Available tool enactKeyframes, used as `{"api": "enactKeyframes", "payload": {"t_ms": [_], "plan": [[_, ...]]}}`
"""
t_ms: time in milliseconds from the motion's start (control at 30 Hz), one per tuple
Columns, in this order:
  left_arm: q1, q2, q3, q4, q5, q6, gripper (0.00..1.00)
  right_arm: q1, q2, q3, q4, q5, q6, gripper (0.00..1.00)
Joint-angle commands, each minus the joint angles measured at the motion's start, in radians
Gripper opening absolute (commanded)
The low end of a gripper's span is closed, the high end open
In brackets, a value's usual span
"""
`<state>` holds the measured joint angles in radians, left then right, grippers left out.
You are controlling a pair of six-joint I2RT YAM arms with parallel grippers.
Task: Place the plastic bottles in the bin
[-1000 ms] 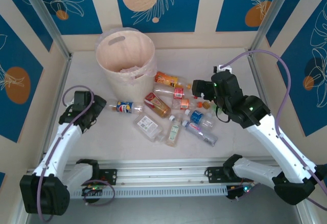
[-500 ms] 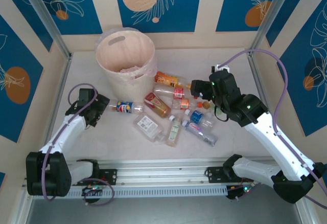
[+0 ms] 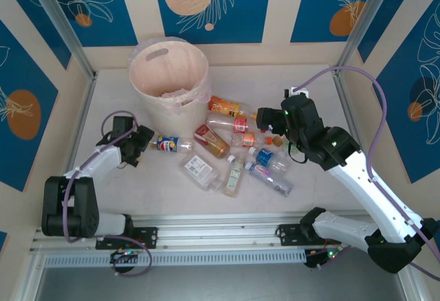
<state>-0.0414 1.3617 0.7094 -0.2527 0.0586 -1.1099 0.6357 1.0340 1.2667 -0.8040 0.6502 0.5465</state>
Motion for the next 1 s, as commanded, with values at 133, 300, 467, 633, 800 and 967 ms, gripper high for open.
{"api": "enactKeyframes", "payload": {"t_ms": [133,300,467,633,800,967], "plan": [[-0.006,0.099,0.036,0.104,0.101,-0.036,0.95,0.004,-0.014,-0.013,0.019,-0.004,0.024,0.99],[-0.031,0.131,0.054,0.108,0.094,-0.038,0.93,0.004,-0.022,-0.012,0.015,-0.006,0.031,0.99],[-0.048,0.148,0.049,0.126,0.095,-0.058,0.9,0.004,-0.035,-0.018,0.019,-0.012,0.039,0.99],[-0.061,0.167,0.042,0.154,0.101,-0.086,0.91,0.004,-0.041,-0.024,0.018,-0.011,0.046,0.99],[-0.066,0.191,0.044,0.161,0.095,-0.099,0.91,0.004,-0.049,-0.026,0.01,-0.003,0.05,0.99],[-0.066,0.208,0.041,0.168,0.087,-0.103,0.87,0.004,-0.061,-0.027,0.009,0.007,0.049,0.99]]}}
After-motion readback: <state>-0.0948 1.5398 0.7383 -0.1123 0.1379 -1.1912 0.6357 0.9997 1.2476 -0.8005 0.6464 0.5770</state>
